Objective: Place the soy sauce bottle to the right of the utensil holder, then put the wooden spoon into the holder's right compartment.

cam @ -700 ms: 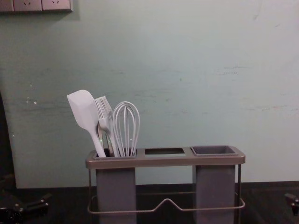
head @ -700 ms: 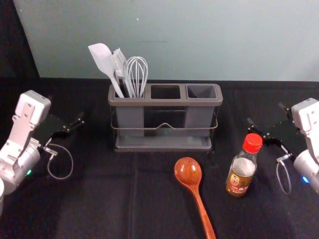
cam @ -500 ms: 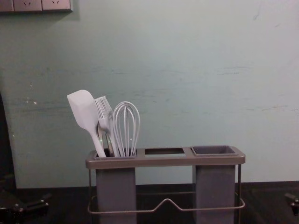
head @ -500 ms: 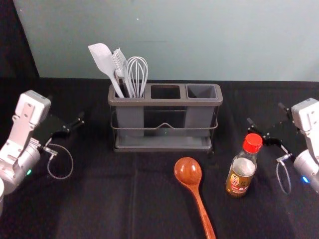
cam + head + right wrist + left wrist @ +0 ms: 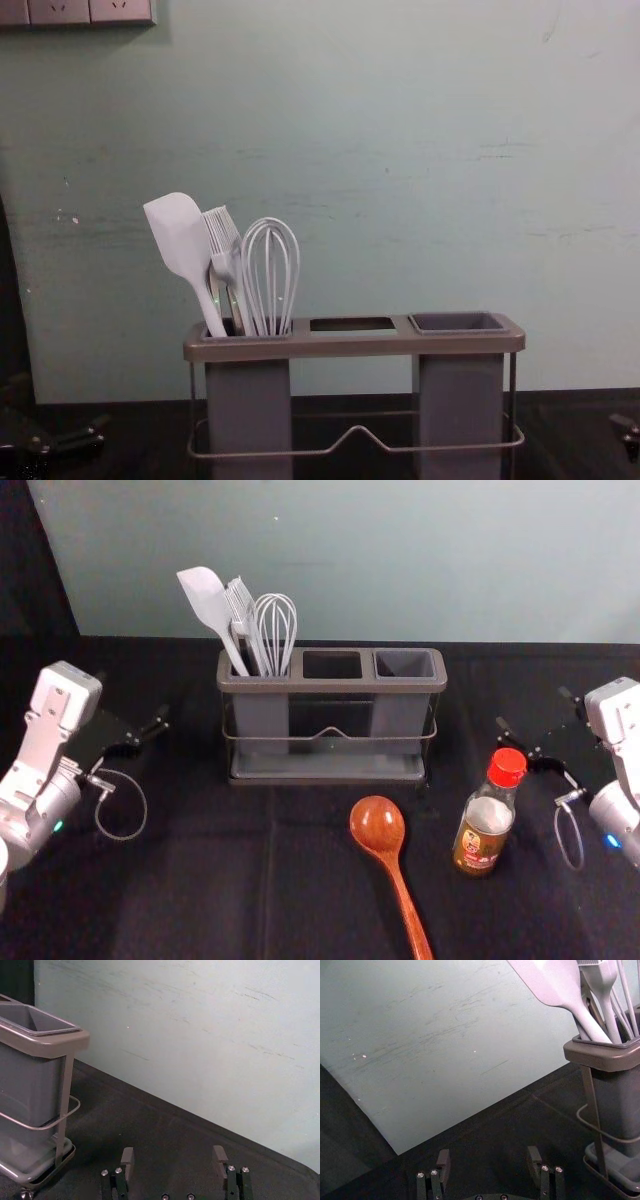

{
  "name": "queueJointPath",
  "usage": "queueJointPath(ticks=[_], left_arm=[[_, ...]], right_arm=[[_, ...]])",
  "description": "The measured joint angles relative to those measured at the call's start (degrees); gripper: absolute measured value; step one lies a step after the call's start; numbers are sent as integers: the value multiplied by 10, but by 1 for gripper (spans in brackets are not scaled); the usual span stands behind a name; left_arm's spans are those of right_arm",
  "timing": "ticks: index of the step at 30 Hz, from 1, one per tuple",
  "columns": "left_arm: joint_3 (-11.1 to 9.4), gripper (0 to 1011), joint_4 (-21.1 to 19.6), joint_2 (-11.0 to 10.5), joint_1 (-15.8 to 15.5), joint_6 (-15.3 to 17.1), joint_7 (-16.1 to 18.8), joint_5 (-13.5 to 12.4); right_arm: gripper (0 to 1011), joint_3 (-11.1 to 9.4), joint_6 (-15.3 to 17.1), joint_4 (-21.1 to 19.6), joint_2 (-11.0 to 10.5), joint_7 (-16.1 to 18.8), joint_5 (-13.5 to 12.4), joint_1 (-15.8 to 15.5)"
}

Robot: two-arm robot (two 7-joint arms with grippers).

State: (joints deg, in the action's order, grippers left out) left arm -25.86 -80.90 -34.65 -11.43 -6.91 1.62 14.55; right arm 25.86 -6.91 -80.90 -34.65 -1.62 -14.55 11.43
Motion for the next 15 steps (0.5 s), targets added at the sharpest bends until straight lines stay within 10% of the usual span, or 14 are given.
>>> queueJointPath(ticks=[15], left_arm=[[0, 1005, 0, 0, 0, 0, 0, 0]], right_arm=[[1002, 0, 0, 0, 0, 0, 0, 0]])
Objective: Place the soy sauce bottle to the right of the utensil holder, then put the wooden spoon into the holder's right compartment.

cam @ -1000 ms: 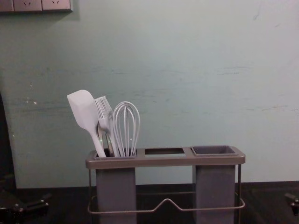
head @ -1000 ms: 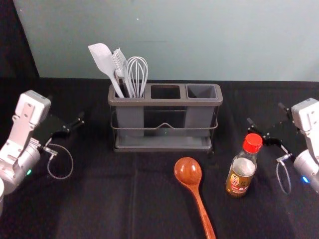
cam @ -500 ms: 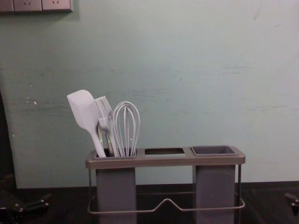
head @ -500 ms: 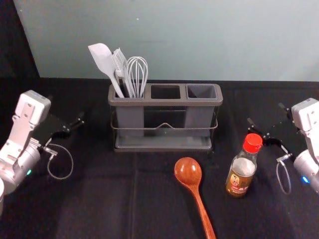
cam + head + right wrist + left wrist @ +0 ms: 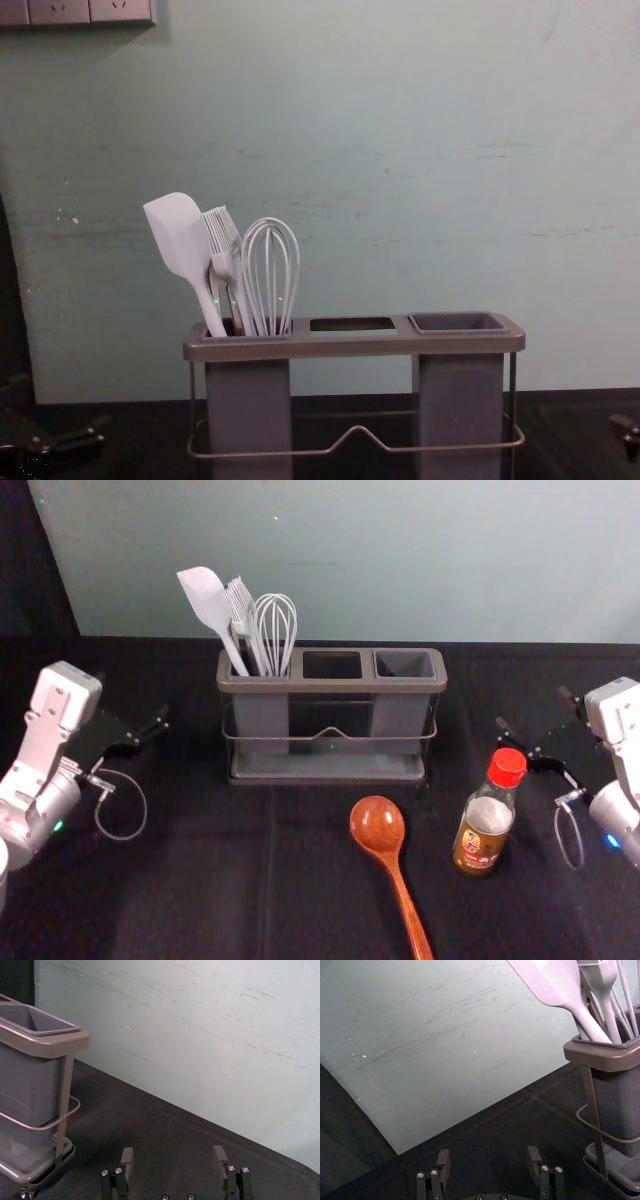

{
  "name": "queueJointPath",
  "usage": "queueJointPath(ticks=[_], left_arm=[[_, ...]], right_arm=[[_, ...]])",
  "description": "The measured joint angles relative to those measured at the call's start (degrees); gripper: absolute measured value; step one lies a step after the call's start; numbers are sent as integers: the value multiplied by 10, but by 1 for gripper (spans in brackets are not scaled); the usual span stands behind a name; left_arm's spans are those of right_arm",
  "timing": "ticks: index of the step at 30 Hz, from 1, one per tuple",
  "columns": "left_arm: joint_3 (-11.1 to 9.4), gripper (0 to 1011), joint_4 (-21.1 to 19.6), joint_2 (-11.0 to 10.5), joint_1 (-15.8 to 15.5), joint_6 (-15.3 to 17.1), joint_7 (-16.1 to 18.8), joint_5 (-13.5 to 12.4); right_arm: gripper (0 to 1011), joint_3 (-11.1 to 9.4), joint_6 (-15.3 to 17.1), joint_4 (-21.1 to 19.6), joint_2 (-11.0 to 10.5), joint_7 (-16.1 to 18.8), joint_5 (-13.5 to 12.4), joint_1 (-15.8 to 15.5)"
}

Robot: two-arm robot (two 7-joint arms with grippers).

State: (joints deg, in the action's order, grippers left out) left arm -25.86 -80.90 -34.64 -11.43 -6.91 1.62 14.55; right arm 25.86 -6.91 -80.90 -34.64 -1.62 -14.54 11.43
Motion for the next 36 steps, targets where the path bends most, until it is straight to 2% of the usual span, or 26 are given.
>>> queueJointPath(ticks=[8, 14, 21, 25, 28, 29, 31, 36], left_arm=[[0, 1005, 0, 0, 0, 0, 0, 0], [0, 1005, 0, 0, 0, 0, 0, 0], [0, 1005, 0, 0, 0, 0, 0, 0], [0, 1005, 0, 0, 0, 0, 0, 0], [0, 1005, 0, 0, 0, 0, 0, 0], [0, 1005, 0, 0, 0, 0, 0, 0], [0, 1005, 0, 0, 0, 0, 0, 0], [0, 1005, 0, 0, 0, 0, 0, 0]], right_arm=[[1003, -4, 0, -4, 0, 1, 1, -6], [1003, -17, -6, -32, -8, 4, 6, -34], [1003, -41, 1, -96, -29, -14, 13, -94], [1003, -62, 1, -137, -44, -31, 17, -142], [1002, -75, 2, -160, -54, -40, 23, -168], [1002, -75, 2, -160, -54, -40, 23, -168], [1003, -88, 6, -187, -68, -45, 30, -197], [1002, -113, 12, -229, -93, -48, 33, -242]])
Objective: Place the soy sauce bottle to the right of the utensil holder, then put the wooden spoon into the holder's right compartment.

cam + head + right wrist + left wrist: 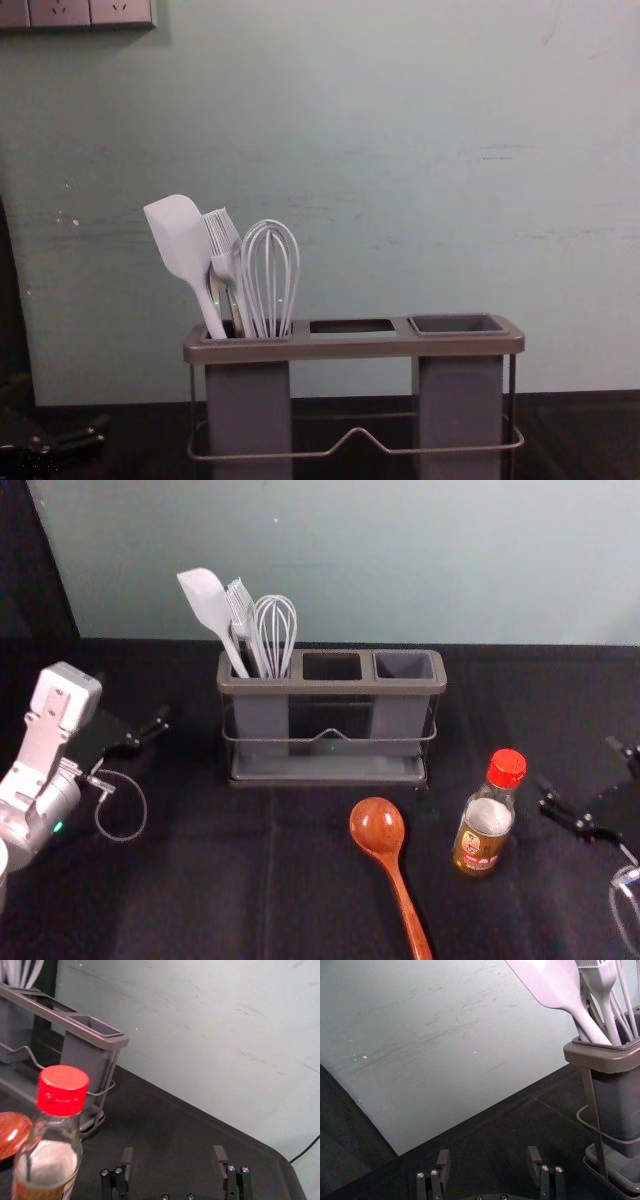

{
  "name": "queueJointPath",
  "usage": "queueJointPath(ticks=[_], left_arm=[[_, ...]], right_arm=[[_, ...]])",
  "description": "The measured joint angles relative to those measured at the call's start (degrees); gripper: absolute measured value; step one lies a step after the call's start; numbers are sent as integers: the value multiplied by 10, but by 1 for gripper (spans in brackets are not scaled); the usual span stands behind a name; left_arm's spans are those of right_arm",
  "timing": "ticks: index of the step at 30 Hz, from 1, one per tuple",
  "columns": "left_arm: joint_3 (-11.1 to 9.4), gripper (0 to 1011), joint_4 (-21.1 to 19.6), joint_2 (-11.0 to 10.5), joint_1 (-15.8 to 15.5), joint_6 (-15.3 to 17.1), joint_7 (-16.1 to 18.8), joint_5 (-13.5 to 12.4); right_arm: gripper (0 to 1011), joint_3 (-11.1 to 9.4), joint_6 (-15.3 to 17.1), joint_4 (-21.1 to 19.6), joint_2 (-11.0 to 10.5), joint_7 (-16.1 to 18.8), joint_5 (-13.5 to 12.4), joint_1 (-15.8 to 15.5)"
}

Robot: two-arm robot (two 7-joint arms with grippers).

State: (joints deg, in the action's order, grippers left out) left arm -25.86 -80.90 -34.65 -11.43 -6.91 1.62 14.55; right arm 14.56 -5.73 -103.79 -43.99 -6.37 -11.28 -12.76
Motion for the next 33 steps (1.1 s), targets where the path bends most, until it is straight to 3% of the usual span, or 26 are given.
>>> queueJointPath(ticks=[8, 14, 19, 25, 33], left_arm=[[0, 1005, 0, 0, 0, 0, 0, 0], [0, 1005, 0, 0, 0, 0, 0, 0], [0, 1005, 0, 0, 0, 0, 0, 0], [0, 1005, 0, 0, 0, 0, 0, 0], [0, 1005, 0, 0, 0, 0, 0, 0]], right_arm=[[1003, -47, -1, -51, -41, 19, -13, -70], [1003, -77, -35, -63, -65, 63, -41, -106], [1003, -92, -80, -58, -74, 118, -86, -117], [1003, -82, -121, -38, -60, 182, -138, -97], [1002, -52, -128, -10, -22, 237, -180, -53]])
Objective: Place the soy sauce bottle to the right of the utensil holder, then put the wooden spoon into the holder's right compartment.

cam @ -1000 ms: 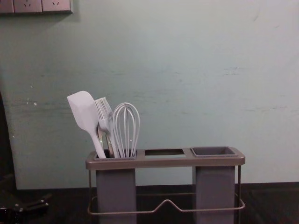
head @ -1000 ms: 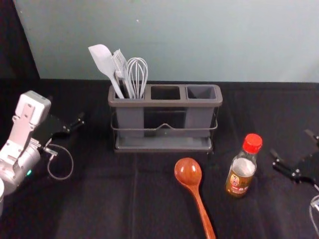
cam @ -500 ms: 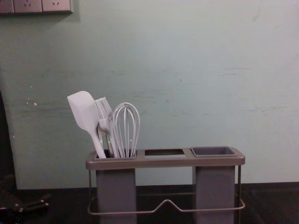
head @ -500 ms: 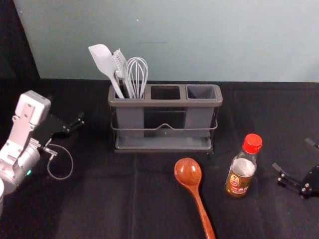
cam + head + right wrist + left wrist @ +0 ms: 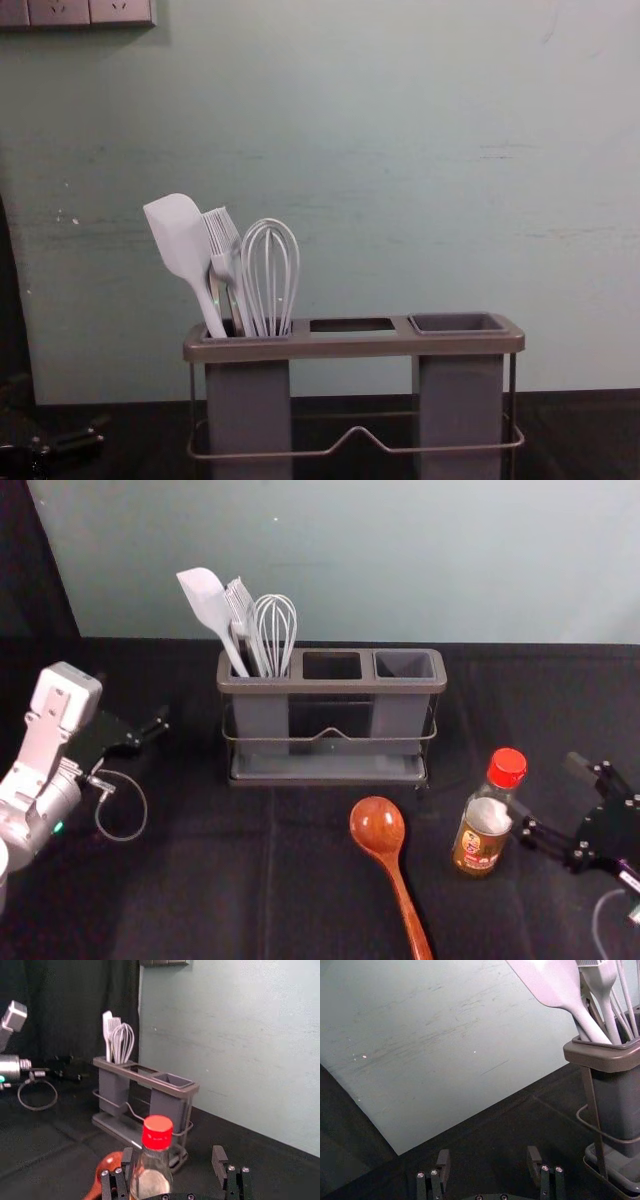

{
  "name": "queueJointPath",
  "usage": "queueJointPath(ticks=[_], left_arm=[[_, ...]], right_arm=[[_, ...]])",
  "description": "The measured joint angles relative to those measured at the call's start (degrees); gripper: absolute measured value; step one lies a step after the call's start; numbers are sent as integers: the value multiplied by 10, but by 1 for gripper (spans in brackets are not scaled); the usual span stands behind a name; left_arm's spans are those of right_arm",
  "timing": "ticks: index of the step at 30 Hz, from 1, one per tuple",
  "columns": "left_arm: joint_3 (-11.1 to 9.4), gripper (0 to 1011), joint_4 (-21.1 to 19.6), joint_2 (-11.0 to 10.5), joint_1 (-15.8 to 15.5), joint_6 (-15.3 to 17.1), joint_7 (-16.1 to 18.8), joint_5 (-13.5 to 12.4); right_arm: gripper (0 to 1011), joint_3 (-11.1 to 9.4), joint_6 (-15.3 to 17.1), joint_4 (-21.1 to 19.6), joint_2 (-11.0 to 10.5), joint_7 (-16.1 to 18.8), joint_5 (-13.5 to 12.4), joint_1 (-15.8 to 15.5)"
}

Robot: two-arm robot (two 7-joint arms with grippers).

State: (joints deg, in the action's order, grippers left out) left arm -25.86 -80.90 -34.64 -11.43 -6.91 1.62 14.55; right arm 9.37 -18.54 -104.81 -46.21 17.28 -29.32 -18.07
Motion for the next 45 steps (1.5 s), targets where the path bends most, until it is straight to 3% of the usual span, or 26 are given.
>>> queueJointPath(ticks=[4, 11, 25, 32, 45], left_arm=[[0, 1005, 0, 0, 0, 0, 0, 0], [0, 1005, 0, 0, 0, 0, 0, 0], [0, 1005, 0, 0, 0, 0, 0, 0], [0, 1005, 0, 0, 0, 0, 0, 0], [0, 1005, 0, 0, 0, 0, 0, 0]], right_arm=[[1002, 12, 4, 16, 22, 23, -21, 23], [1003, 23, 15, 31, 46, 49, -34, 50], [979, 33, 54, 46, 77, 68, -22, 86], [836, 28, 62, 44, 84, 71, -14, 85], [392, 6, 82, 27, 91, 75, -1, 74]])
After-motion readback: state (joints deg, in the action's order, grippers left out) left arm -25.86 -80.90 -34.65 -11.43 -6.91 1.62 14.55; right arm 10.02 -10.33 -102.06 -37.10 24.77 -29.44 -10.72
